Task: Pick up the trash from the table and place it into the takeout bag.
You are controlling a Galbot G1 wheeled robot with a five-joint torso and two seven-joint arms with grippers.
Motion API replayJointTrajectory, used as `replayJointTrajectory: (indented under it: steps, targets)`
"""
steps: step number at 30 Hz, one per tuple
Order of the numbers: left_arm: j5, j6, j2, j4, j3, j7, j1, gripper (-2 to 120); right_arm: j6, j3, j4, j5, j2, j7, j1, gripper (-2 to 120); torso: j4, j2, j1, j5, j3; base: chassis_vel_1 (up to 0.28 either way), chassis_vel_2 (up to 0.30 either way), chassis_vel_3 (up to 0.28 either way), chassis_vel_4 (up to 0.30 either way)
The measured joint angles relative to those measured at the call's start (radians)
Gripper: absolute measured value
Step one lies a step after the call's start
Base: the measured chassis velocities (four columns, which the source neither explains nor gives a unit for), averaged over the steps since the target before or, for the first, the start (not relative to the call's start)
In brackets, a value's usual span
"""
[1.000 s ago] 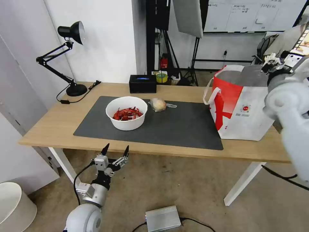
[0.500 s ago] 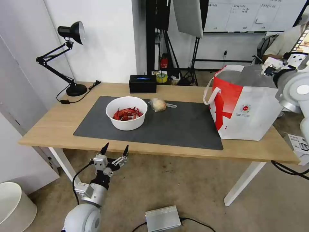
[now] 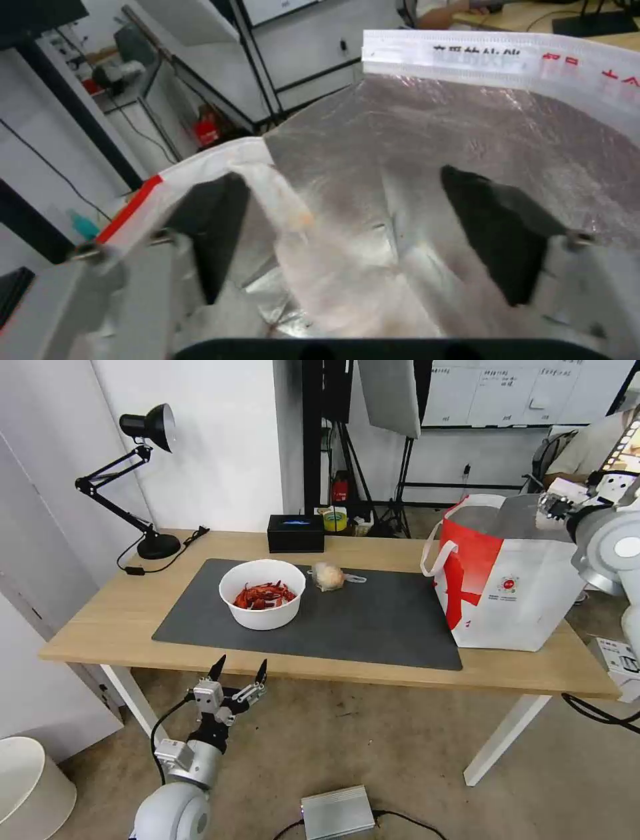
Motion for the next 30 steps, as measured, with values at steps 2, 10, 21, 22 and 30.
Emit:
replayJointTrajectory:
  steps: [2, 10, 21, 22, 30]
  targets:
    - [0.0, 0.0, 0.0, -0.001, -0.001, 0.0, 0.001, 100, 0.0, 0.001, 0.0, -0.001, 0.0, 0.0, -0.001, 80, 0.0, 0.0, 0.0, 0.0, 0.0, 0.0, 0.0, 0.0, 0.0]
    - [0.002, -0.002, -0.002, -0.005, -0.002, 0.002, 0.006, 100, 0.009, 0.02, 0.003, -0.003, 0.002, -0.001, -0.012, 100, 0.0, 0.0, 0.0, 0.0, 0.0, 0.0, 0.0, 0.0, 0.0]
    - [0.007, -0.002, -0.006, -0.006, -0.001, 0.002, 0.008, 100, 0.089, 0.08, -0.011, 0.24, 0.024, 0.154, 0.009, 100, -0.0001, 0.0, 0.0, 0.0, 0.0, 0.0, 0.0, 0.0, 0.0]
    - [0.007, -0.002, -0.006, -0.006, -0.001, 0.002, 0.008, 100, 0.089, 0.08, -0.011, 0.24, 0.024, 0.154, 0.009, 100, -0.0001, 0.0, 0.0, 0.0, 0.0, 0.0, 0.0, 0.0, 0.0]
    - [0.009, -0.002, -0.008, -0.007, 0.001, 0.002, 0.009, 100, 0.22, 0.12, -0.028, 0.499, 0.077, 0.278, 0.059, 100, 0.0, 0.0, 0.0, 0.0, 0.0, 0.0, 0.0, 0.0, 0.0]
